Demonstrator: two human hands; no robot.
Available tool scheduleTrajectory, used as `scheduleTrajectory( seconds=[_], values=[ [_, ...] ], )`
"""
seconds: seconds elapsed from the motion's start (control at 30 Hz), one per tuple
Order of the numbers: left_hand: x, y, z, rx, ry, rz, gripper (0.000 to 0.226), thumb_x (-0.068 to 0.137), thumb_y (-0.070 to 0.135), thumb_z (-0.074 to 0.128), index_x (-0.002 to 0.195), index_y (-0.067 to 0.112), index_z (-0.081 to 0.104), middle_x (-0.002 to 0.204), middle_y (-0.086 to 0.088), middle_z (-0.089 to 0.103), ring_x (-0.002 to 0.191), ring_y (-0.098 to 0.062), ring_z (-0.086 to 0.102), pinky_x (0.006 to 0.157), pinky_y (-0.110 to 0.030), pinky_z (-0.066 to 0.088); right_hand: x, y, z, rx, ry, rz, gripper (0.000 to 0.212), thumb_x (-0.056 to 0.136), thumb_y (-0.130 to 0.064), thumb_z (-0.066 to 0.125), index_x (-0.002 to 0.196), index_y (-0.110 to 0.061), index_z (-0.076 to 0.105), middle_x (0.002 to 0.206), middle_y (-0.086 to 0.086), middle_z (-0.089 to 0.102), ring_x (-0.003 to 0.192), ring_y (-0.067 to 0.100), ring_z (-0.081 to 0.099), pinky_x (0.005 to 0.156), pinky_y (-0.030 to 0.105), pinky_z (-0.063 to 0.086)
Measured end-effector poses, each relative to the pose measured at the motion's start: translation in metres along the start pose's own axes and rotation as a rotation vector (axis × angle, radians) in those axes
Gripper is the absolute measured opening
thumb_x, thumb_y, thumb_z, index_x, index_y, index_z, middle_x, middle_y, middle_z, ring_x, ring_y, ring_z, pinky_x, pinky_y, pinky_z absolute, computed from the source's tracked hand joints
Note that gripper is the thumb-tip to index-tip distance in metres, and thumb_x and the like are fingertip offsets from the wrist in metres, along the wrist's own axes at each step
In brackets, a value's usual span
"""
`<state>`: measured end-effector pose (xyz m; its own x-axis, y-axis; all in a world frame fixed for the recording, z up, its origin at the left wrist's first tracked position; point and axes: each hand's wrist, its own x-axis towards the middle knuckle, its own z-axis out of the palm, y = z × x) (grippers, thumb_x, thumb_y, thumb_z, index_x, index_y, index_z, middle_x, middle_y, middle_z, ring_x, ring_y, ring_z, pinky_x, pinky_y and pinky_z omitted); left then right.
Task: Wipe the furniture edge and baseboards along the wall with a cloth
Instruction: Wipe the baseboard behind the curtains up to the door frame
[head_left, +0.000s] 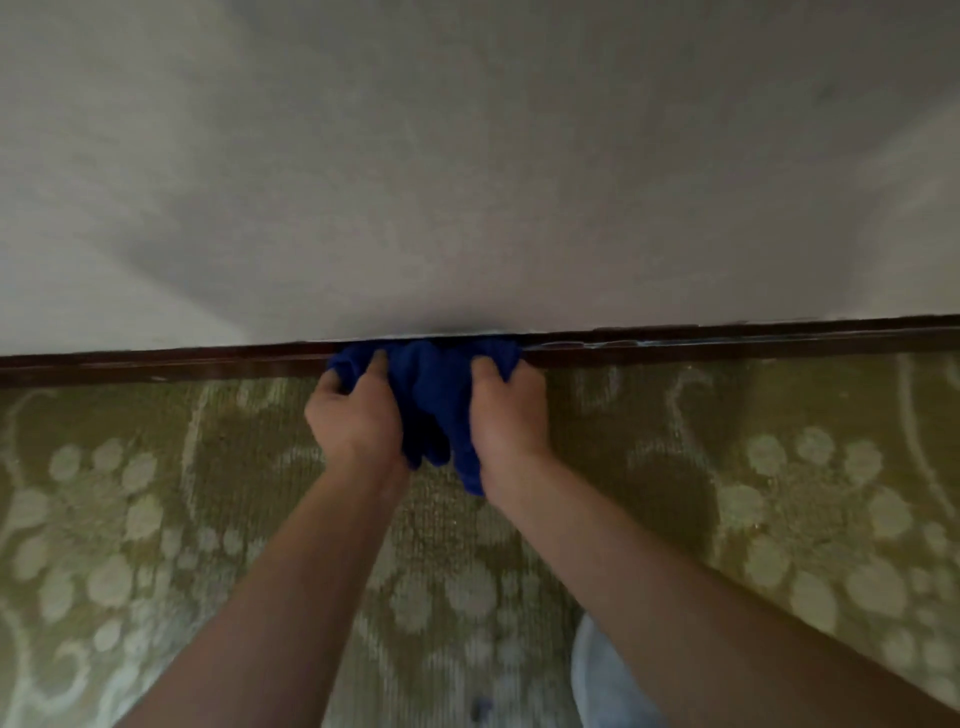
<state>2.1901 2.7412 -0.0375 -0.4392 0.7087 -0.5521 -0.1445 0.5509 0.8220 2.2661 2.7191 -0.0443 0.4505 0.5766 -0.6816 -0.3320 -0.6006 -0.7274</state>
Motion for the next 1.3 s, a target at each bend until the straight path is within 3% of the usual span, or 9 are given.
scheduleTrajectory(
  seconds=[0.2, 0.33, 0.47, 0.57, 0.63, 0.77, 0.97, 1.17, 1.3],
  values=[
    [-0.005, -0.010, 0.011, -0.065, 0.086, 0.050, 0.004, 0.086, 0.011, 0.061, 0.083, 0.012, 0.060, 0.083, -0.014, 0.066, 0.078, -0.030, 0.066, 0.064, -0.039, 0.050, 0.011, -0.007, -0.030, 0.013, -0.123, 0.106, 0.022, 0.094, -0.021, 0.053, 0.108, -0.006, 0.062, 0.108, 0.015, 0.067, 0.096, 0.029, 0.064, 0.081, 0.038, 0.051],
    [-0.020, -0.040, 0.051, -0.104, 0.148, 0.085, 0.038, 0.063, 0.031, 0.059, 0.091, 0.007, 0.064, 0.097, -0.024, 0.069, 0.088, -0.035, 0.069, 0.084, -0.059, 0.054, 0.020, -0.011, -0.069, 0.138, 0.088, 0.042, 0.012, 0.091, -0.013, 0.054, 0.091, -0.006, 0.063, 0.090, 0.013, 0.067, 0.082, 0.028, 0.064, 0.070, 0.034, 0.048],
    [-0.042, -0.038, 0.056, -0.024, -0.028, 0.022, 0.054, 0.067, 0.042, 0.062, 0.108, 0.008, 0.065, 0.105, -0.016, 0.071, 0.097, -0.035, 0.068, 0.088, -0.055, 0.054, 0.024, -0.008, -0.076, 0.081, 0.284, -0.038, 0.027, 0.094, -0.021, 0.050, 0.112, -0.006, 0.064, 0.109, 0.016, 0.068, 0.096, 0.032, 0.065, 0.086, 0.040, 0.054],
    [-0.021, -0.030, 0.034, -0.060, -0.001, 0.013, 0.029, 0.079, 0.024, 0.065, 0.103, 0.008, 0.066, 0.105, -0.015, 0.071, 0.098, -0.035, 0.068, 0.089, -0.056, 0.054, 0.017, -0.007, -0.043, -0.068, 0.298, -0.030, 0.037, 0.096, -0.024, 0.048, 0.124, -0.003, 0.057, 0.124, 0.020, 0.062, 0.113, 0.037, 0.059, 0.100, 0.042, 0.046],
    [-0.006, -0.027, 0.024, -0.152, 0.044, 0.025, 0.009, 0.087, 0.010, 0.061, 0.096, 0.011, 0.065, 0.105, -0.015, 0.070, 0.101, -0.035, 0.068, 0.090, -0.052, 0.055, 0.012, -0.008, -0.025, -0.150, 0.177, -0.031, 0.034, 0.096, -0.025, 0.047, 0.119, -0.001, 0.057, 0.121, 0.022, 0.062, 0.114, 0.038, 0.058, 0.099, 0.042, 0.046],
    [-0.002, -0.046, 0.030, -0.217, 0.047, 0.032, 0.030, 0.097, 0.017, 0.054, 0.125, 0.009, 0.056, 0.120, -0.011, 0.065, 0.106, -0.026, 0.066, 0.093, -0.043, 0.054, 0.017, -0.001, -0.039, -0.139, -0.025, -0.027, 0.030, 0.092, -0.026, 0.048, 0.108, -0.003, 0.060, 0.107, 0.016, 0.066, 0.102, 0.034, 0.063, 0.095, 0.050, 0.050],
    [-0.031, -0.071, 0.054, -0.161, -0.221, -0.167, 0.026, 0.099, 0.016, 0.053, 0.123, 0.009, 0.060, 0.118, -0.012, 0.068, 0.107, -0.031, 0.066, 0.097, -0.051, 0.051, 0.040, 0.000, -0.101, 0.030, 0.231, -0.020, 0.022, 0.097, -0.013, 0.049, 0.076, -0.013, 0.055, 0.083, 0.012, 0.062, 0.084, 0.029, 0.061, 0.070, 0.032, 0.048],
    [0.023, -0.035, 0.006, -0.207, 0.108, -0.077, 0.014, 0.099, 0.013, 0.048, 0.107, 0.014, 0.061, 0.109, -0.011, 0.064, 0.106, -0.030, 0.064, 0.095, -0.043, 0.051, 0.021, 0.008, -0.033, 0.096, -0.134, 0.103, 0.011, 0.094, -0.007, 0.053, 0.097, 0.000, 0.061, 0.086, 0.014, 0.066, 0.065, 0.018, 0.061, 0.050, 0.020, 0.051],
    [0.092, -0.022, -0.029, -0.220, 0.178, -0.108, 0.037, 0.103, 0.019, 0.034, 0.135, 0.006, 0.048, 0.114, -0.008, 0.056, 0.102, -0.018, 0.055, 0.078, -0.027, 0.049, 0.023, 0.023, 0.041, 0.043, -0.313, 0.240, 0.033, 0.092, -0.012, 0.057, 0.122, 0.001, 0.054, 0.118, 0.023, 0.063, 0.100, 0.036, 0.065, 0.082, 0.041, 0.053]
  ],
)
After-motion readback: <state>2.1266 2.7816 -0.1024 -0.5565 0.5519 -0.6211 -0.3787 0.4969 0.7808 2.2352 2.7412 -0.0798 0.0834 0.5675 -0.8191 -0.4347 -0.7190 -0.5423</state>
